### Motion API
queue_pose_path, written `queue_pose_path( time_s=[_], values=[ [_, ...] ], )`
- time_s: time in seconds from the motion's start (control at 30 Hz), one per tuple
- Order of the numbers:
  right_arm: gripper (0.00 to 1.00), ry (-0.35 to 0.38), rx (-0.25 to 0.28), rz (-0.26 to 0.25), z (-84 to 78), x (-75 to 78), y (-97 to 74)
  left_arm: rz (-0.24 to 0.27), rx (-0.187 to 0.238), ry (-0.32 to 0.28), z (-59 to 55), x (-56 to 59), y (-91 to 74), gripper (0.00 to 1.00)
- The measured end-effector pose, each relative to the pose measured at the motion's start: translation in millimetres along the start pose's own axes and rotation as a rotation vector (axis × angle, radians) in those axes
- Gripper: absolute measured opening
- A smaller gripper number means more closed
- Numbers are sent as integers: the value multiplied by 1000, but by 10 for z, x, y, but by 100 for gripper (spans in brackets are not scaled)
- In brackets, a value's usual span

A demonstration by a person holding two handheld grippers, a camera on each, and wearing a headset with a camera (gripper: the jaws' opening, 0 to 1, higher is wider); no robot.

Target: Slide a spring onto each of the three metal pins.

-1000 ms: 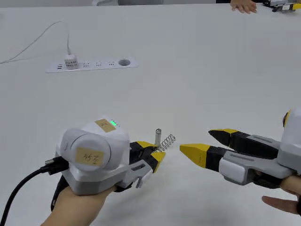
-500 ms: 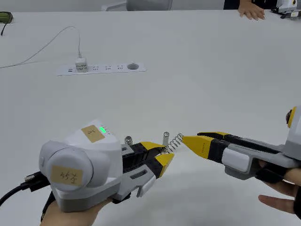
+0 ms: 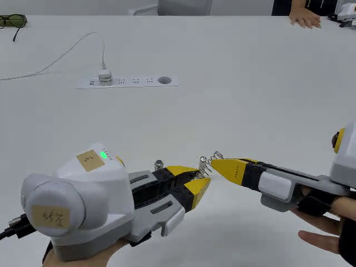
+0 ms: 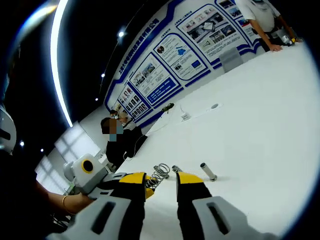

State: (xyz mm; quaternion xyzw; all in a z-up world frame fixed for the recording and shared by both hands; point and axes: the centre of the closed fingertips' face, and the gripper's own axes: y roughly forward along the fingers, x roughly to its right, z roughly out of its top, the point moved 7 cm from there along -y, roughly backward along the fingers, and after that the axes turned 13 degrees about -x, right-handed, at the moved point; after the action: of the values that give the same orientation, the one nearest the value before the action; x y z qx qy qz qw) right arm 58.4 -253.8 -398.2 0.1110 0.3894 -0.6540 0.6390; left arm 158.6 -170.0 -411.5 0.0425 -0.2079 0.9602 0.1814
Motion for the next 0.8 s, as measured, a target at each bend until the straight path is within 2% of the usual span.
queue_pose_path(
  time_s=[0.07, 0.2, 0.4, 0.67, 0.8],
  values=[
    [23, 40, 13, 33, 6, -17, 22, -3, 8, 0, 8, 13, -14, 10],
    [19, 45, 16, 43, 12, -46, 46, -5, 26, -9, 27, 24, -41, 10],
    [14, 111, 48, 103, 55, -96, 65, -16, 55, -20, 61, 40, -84, 10],
    [12, 182, 71, 192, 56, -117, 55, -23, 83, -51, 96, 60, -120, 10],
    [11, 179, 79, 198, 54, -133, 53, -26, 83, -60, 106, 69, -126, 10]
  ],
)
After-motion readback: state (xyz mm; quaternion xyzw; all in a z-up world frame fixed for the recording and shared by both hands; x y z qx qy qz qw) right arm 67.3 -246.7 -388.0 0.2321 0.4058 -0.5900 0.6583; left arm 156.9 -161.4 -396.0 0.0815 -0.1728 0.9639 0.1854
